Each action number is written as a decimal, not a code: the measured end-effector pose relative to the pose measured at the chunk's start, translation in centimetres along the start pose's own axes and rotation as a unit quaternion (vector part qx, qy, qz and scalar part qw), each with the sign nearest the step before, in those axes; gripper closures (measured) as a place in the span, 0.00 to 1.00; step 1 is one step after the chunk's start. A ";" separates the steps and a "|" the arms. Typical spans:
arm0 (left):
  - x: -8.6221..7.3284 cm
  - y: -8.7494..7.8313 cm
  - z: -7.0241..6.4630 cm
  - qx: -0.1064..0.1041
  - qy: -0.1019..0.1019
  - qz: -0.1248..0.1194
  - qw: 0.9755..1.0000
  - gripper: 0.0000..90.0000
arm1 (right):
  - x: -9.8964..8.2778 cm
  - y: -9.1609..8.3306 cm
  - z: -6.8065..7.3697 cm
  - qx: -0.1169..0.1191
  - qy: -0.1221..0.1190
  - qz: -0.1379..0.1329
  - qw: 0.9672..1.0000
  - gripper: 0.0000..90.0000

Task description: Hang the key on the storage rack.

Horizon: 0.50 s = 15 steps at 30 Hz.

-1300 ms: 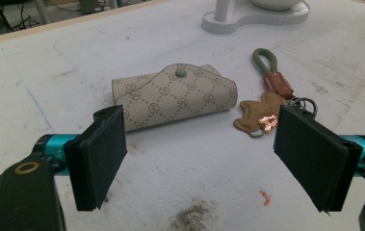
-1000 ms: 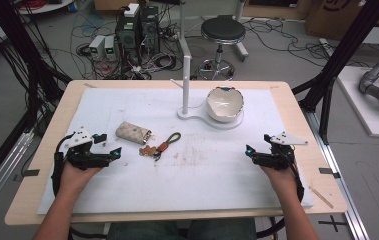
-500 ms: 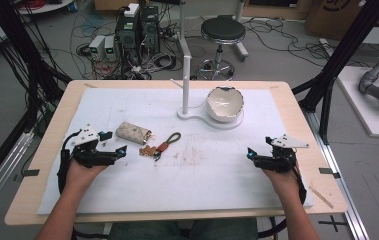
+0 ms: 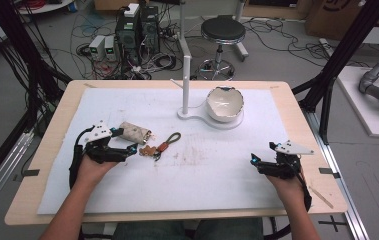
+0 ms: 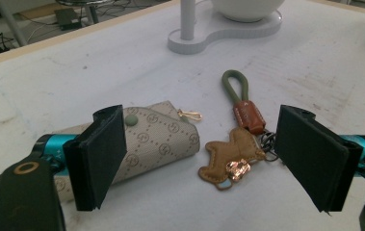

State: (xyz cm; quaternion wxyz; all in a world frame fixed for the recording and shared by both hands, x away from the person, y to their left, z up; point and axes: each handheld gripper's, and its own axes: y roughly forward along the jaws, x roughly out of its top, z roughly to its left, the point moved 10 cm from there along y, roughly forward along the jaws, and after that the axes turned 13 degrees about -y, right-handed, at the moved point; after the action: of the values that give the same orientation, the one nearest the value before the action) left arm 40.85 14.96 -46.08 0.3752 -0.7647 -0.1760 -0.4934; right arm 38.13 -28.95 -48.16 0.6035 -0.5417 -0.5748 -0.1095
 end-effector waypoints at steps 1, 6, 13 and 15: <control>0.0 0.0 0.0 0.000 0.000 0.000 1.000 0.21 | -0.1 -0.1 0.0 0.000 -0.002 0.001 1.000 0.19; 0.1 1.4 -0.8 -0.016 0.000 0.012 1.000 0.21 | -0.8 -0.8 0.1 -0.002 -0.007 0.008 1.000 0.19; 0.4 3.7 -1.9 -0.036 -0.002 0.026 0.999 0.21 | -1.7 -1.9 0.1 -0.005 -0.007 0.013 1.000 0.19; 0.3 4.4 -2.2 -0.041 -0.001 0.035 0.999 0.21 | -2.1 -2.3 0.1 -0.009 -0.007 0.015 1.000 0.19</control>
State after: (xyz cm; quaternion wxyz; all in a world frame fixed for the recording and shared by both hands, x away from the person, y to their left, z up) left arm 42.39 10.40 -47.00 0.3604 -0.7855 -0.1290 -0.4863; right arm 35.64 -30.78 -48.65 0.5960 -0.5563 -0.5701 -0.1016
